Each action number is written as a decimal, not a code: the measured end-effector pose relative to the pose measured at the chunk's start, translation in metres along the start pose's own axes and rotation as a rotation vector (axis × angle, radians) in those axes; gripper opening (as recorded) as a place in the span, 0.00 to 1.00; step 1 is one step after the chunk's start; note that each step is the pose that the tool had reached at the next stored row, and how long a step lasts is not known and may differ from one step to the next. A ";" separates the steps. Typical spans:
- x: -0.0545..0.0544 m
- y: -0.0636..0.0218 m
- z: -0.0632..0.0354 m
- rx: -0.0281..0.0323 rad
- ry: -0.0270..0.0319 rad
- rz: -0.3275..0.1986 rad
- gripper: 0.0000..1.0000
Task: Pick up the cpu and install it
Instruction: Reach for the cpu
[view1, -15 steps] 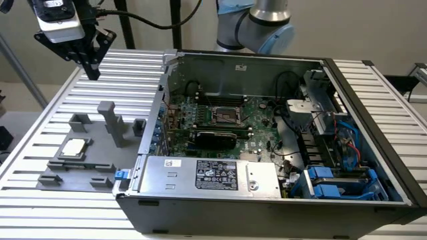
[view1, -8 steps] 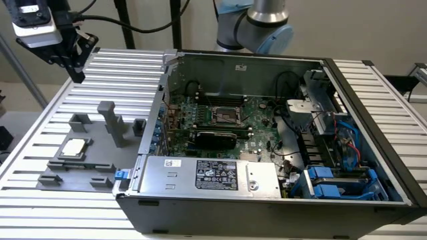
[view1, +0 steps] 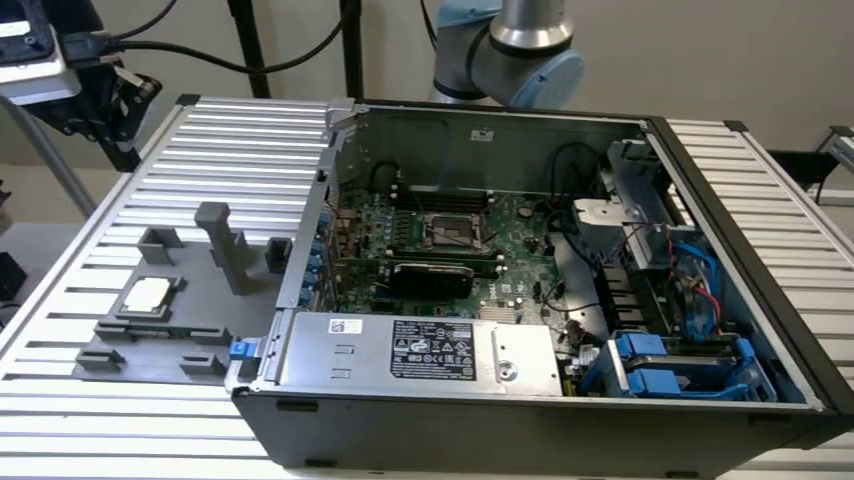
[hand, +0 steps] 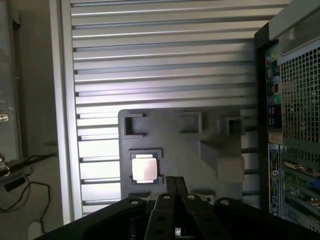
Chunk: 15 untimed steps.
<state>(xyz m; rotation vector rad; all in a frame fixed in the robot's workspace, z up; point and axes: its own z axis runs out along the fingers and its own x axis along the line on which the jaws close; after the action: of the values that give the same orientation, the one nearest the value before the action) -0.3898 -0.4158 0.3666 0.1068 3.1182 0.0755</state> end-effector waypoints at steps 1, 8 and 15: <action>0.004 -0.0005 0.0011 0.0000 -0.0001 0.000 0.11; 0.036 -0.0041 0.0078 0.0000 0.0000 0.000 0.11; 0.040 -0.0044 0.0078 0.0000 0.0000 0.000 0.11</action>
<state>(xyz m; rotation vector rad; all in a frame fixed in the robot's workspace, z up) -0.4300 -0.4171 0.3579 0.1066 3.1182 0.0754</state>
